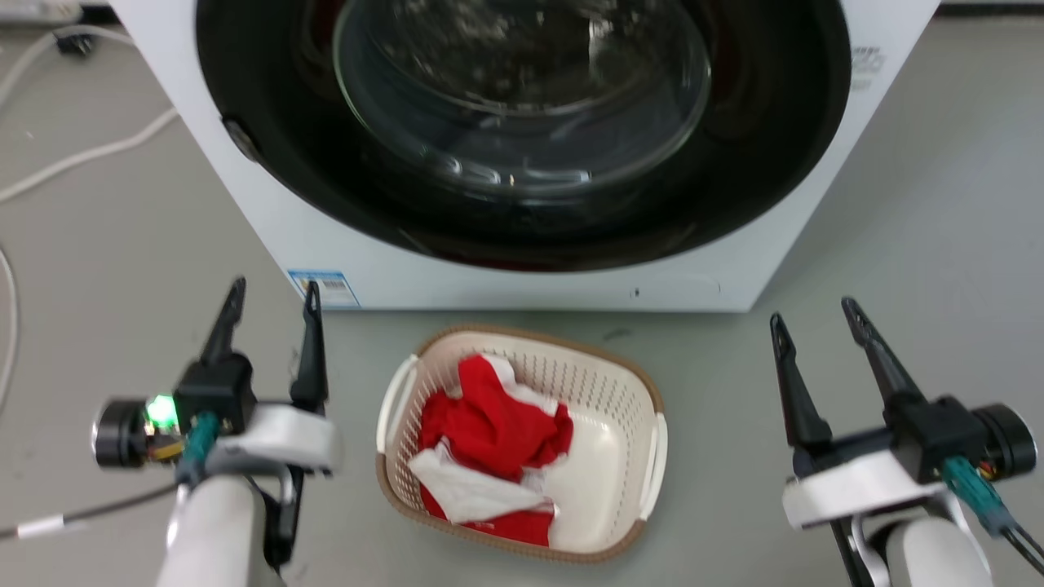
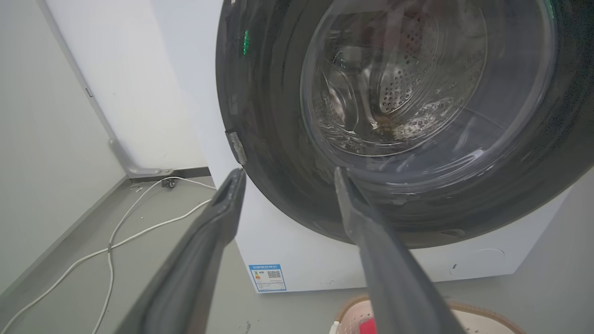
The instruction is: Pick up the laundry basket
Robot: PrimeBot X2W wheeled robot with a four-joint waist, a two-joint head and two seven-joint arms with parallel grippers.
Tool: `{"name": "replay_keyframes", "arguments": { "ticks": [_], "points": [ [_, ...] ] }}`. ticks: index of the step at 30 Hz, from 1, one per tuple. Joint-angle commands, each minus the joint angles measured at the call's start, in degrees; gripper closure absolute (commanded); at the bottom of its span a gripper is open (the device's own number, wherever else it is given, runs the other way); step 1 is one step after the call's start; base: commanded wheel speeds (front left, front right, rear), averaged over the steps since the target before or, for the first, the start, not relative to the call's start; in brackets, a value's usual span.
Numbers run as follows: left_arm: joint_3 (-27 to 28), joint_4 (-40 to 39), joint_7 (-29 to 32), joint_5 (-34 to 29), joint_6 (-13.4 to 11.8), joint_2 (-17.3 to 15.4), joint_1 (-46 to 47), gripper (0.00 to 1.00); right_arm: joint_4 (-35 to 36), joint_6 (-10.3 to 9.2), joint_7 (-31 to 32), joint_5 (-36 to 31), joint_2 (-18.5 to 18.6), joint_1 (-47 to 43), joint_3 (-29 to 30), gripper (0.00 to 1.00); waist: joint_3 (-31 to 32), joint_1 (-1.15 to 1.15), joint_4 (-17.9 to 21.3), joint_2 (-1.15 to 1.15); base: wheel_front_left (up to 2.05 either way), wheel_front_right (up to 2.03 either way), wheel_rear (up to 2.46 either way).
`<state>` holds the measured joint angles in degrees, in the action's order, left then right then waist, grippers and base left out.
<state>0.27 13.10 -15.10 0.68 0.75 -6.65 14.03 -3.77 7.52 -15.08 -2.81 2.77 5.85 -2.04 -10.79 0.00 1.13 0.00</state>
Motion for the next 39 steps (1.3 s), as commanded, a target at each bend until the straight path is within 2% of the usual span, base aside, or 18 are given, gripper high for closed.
{"name": "replay_keyframes", "arguments": {
  "ticks": [1,7,16,23,28,39],
  "points": [
    [0.1,0.5,-0.1,-0.2,0.2,-0.5,1.4,0.0,-0.9,-0.06,-0.1,0.2,0.2,1.2,-0.2,0.0,-3.2,0.0,1.1,0.0,0.0,0.0,0.0],
    [-0.7,13.1,-0.1,-1.9,2.0,-5.2,12.4,0.0,-11.5,-0.05,-0.1,0.6,0.1,9.6,-4.0,0.0,-8.8,0.0,3.0,0.0,0.0,0.0,0.0],
    [-4.5,32.7,2.1,-3.2,5.1,-9.4,27.5,0.0,-26.1,-0.05,-0.1,0.6,1.8,20.6,-12.1,0.0,-15.7,0.0,4.8,0.0,0.0,0.0,0.0],
    [-8.2,43.7,5.9,-2.4,6.5,-10.7,36.2,0.0,-37.4,-0.05,-0.1,3.7,2.1,27.2,-18.9,0.0,-20.1,0.0,5.2,0.0,0.0,0.0,0.0],
    [-11.5,49.3,7.3,-1.1,6.6,-9.8,39.3,0.0,-44.5,-0.05,-0.1,6.3,1.6,30.6,-22.8,0.0,-22.2,0.0,5.1,0.0,0.0,0.0,0.0],
    [-19.1,56.2,8.5,3.7,6.6,-9.2,42.1,0.0,-52.6,-0.05,-0.1,10.4,0.8,34.6,-27.0,0.0,-25.9,0.0,5.2,0.0,0.0,0.0,0.0]
  ]
}}
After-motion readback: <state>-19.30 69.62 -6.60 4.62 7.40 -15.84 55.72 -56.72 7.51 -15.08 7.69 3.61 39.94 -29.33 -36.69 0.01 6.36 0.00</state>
